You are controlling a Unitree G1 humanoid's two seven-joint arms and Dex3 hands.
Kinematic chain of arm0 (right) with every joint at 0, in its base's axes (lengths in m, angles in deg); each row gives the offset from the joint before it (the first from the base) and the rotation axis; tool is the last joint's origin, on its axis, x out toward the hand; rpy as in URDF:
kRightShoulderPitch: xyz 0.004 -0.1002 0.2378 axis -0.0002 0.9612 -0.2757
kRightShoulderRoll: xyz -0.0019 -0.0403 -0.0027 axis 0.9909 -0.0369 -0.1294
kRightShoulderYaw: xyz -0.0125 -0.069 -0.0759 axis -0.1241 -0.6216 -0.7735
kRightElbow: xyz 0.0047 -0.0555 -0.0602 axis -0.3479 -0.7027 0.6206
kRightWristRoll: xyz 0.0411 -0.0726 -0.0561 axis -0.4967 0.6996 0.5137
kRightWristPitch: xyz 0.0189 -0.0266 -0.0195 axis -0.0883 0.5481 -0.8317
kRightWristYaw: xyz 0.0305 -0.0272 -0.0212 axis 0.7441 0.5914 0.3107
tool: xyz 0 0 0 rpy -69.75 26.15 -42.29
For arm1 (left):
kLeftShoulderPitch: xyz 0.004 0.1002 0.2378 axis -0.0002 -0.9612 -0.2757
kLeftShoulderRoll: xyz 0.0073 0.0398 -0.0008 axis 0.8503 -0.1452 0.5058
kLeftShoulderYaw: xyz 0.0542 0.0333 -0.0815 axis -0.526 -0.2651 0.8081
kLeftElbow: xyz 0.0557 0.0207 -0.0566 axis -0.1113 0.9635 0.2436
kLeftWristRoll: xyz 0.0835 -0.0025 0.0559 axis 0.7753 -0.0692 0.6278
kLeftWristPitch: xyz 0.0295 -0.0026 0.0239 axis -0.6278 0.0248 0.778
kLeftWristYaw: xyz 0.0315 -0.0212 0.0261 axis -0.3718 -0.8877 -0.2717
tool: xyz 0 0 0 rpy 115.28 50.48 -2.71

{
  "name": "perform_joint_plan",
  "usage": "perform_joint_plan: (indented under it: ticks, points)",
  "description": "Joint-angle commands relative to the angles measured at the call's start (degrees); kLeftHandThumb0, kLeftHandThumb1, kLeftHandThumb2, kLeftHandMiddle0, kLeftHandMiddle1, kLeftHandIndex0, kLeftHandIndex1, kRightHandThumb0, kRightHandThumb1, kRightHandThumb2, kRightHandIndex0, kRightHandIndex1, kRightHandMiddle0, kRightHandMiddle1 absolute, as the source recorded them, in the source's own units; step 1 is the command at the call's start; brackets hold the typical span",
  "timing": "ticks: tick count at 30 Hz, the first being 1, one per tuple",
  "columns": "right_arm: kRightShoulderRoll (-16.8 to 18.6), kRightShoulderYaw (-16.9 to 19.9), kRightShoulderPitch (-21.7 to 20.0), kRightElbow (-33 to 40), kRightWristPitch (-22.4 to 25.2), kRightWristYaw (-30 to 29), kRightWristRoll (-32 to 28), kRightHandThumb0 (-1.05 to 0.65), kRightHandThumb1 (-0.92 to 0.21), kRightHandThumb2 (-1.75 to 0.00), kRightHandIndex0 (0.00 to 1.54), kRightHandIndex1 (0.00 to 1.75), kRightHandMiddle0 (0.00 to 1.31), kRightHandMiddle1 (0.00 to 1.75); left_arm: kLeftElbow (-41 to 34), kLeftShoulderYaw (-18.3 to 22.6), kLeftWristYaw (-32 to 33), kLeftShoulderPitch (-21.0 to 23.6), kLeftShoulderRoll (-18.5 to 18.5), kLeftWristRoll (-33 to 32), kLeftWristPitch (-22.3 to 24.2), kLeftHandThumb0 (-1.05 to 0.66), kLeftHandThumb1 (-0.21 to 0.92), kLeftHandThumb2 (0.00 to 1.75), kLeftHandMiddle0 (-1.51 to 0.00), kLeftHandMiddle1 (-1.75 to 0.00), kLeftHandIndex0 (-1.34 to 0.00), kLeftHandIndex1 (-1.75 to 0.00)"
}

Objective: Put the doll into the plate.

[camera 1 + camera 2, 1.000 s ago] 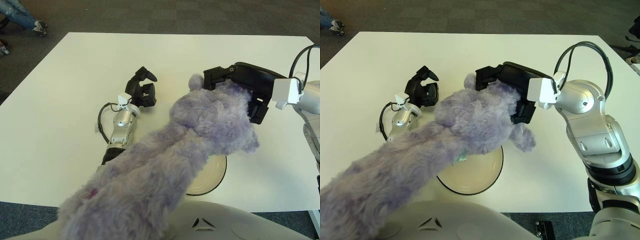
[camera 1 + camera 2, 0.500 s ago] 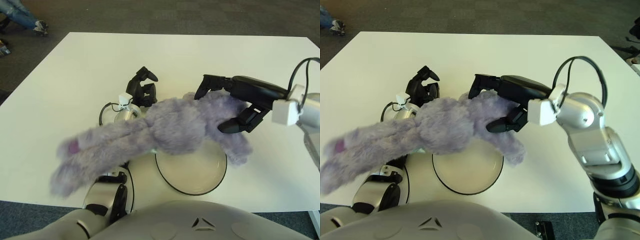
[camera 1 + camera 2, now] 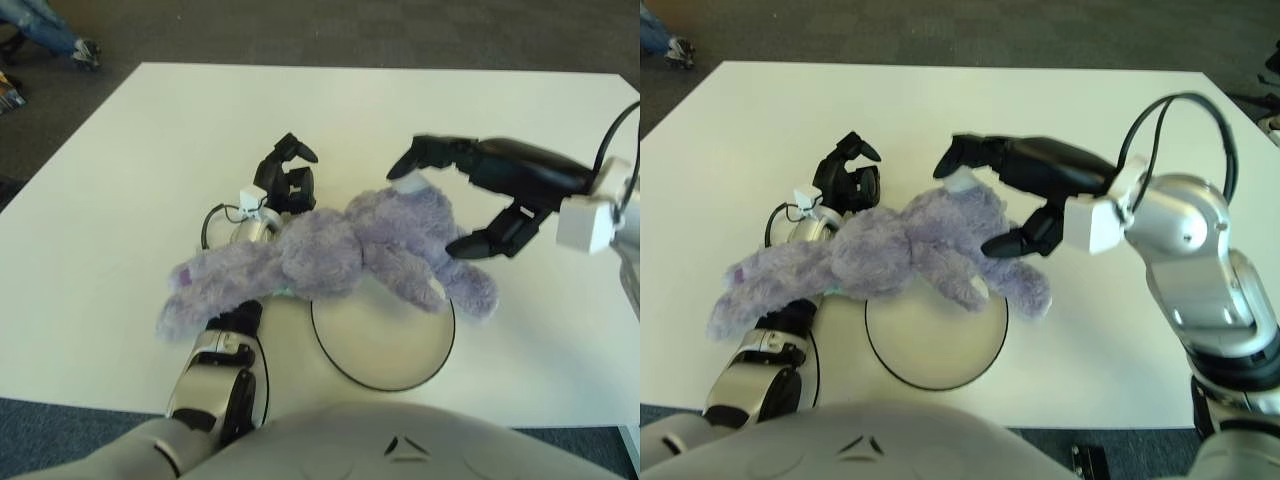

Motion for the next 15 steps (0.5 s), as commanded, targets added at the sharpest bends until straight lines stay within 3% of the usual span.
perform_joint_plan:
  ticks: [1, 15]
  points:
    - [-0.7, 0.4, 0.4, 0.1, -1.1, 0.0, 1.0, -0.28, -0.27, -1.16, 0.12, 0.38, 0.0, 0.91, 0.4, 0.1, 0.2, -0.5, 0.1, 0.2, -0.8, -0.46, 0.39, 1.23, -1.23, -1.75, -0.56, -1.75]
    - [-0.6, 0.5, 0.5, 0.0, -1.4, 0.1, 1.1, -0.28, -0.25, -1.17, 0.11, 0.4, 0.0, 0.92, 0.9, 0.1, 0.4, -0.4, 0.1, 0.7, -1.8, -0.46, 0.39, 1.23, -1.22, -1.75, -0.56, -1.75]
